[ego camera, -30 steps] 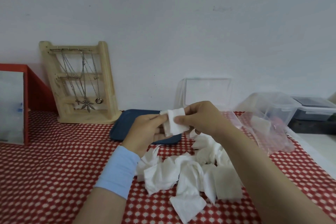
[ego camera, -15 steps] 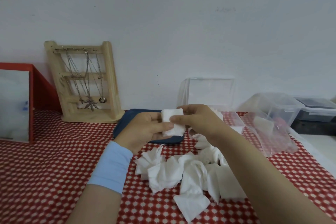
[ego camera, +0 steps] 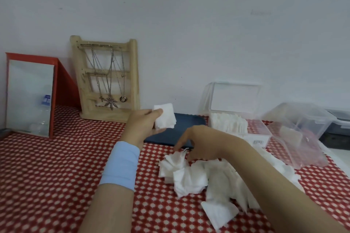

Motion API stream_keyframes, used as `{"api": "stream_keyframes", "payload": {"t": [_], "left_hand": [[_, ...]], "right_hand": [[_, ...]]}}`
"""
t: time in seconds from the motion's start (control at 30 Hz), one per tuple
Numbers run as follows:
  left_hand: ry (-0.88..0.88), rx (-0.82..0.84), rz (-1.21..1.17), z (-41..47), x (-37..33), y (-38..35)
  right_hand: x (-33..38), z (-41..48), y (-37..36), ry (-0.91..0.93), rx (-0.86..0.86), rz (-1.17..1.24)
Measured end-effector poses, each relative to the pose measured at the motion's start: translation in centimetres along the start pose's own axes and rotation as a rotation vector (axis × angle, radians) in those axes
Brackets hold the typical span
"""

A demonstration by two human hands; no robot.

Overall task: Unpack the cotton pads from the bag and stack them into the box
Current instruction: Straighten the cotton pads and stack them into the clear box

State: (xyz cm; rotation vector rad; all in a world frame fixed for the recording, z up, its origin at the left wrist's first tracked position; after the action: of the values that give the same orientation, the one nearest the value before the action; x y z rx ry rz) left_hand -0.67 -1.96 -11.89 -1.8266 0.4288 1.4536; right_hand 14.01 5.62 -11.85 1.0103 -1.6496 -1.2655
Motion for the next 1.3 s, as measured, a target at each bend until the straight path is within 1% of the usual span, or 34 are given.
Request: {"api": "stream_keyframes", "payload": {"t": [0.03,0.13,0.2,0.27,0.37,0.43,0.5,0.57,0.67,0.77,0.83,0.93,1.0,1.07,1.13,1.2,1.27,1.3], "left_hand": [[-0.008,-0.002,0.006,0.0,-0.1,-0.1],[-0.023,0.004,0.054,0.1,0.1,-0.5],[-0.027,0.012,0.079,0.2,0.3,-0.8],[-0.04,0.018,0.121,0.3,0.5,-1.1],[-0.042,0.069,0.196,0.1,1.0,-2.1],[0.004,0.138,0.187,-0.2,1.8,-3.2],[0.065,0.224,0.149,-0.7,2.6,-4.5],[0.111,0.301,0.083,-1.2,3.1,-5.6],[0.174,0.322,-0.031,-1.6,3.5,-6.5],[0.174,0.362,-0.005,-1.9,3.6,-7.1],[0.122,0.348,0.067,-1.8,3.5,-7.2],[0.1,0.328,0.089,-1.6,3.8,-7.0],[0.124,0.325,0.052,-1.6,4.0,-7.0],[0.163,0.308,-0.023,-1.5,4.3,-6.9],[0.168,0.27,-0.046,-1.3,4.5,-6.7],[0.154,0.256,-0.021,-1.3,4.5,-6.5],[0.147,0.297,0.0,-1.5,4.4,-6.8],[0.15,0.321,0.002,-1.6,4.4,-7.0]], "right_hand": [[0.1,0.3,-0.1,0.003,-0.027,0.016],[-0.9,0.1,0.5,-0.036,-0.13,0.184],[-2.0,-0.8,1.6,-0.066,-0.21,0.352],[-3.1,-1.8,2.5,-0.093,-0.284,0.584],[-4.4,-2.9,3.0,-0.098,-0.302,0.863],[-4.9,-3.3,3.1,-0.075,-0.292,0.959],[-5.5,-3.4,3.0,-0.103,-0.311,0.992],[-6.3,-3.4,3.0,-0.181,-0.355,0.99],[-7.3,-3.8,3.2,-0.3,-0.444,0.941],[-7.9,-4.1,3.5,-0.358,-0.509,0.925],[-8.1,-4.2,3.5,-0.364,-0.501,0.98],[-8.2,-4.1,3.0,-0.368,-0.418,1.078],[-8.4,-4.2,2.9,-0.388,-0.394,1.068],[-8.8,-4.5,3.2,-0.401,-0.451,1.069],[-9.0,-4.9,3.9,-0.394,-0.514,1.047],[-8.2,-4.9,4.4,-0.333,-0.486,1.028],[-7.1,-4.7,4.3,-0.301,-0.446,0.982],[-6.9,-4.6,4.2,-0.313,-0.453,0.951]]}}
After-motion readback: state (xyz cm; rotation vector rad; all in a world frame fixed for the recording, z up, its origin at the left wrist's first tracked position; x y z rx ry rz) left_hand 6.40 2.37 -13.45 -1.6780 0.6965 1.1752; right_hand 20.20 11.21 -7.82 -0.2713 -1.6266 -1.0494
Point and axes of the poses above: each hand's wrist, its own z-axis towards the middle knuckle, its own y-axis out of the back of the hand, x = y × z, the point moved 7 cm from there along z, towards the middle knuckle, and after that the axes turned 10 degrees about -z, right-handed, at the moved point
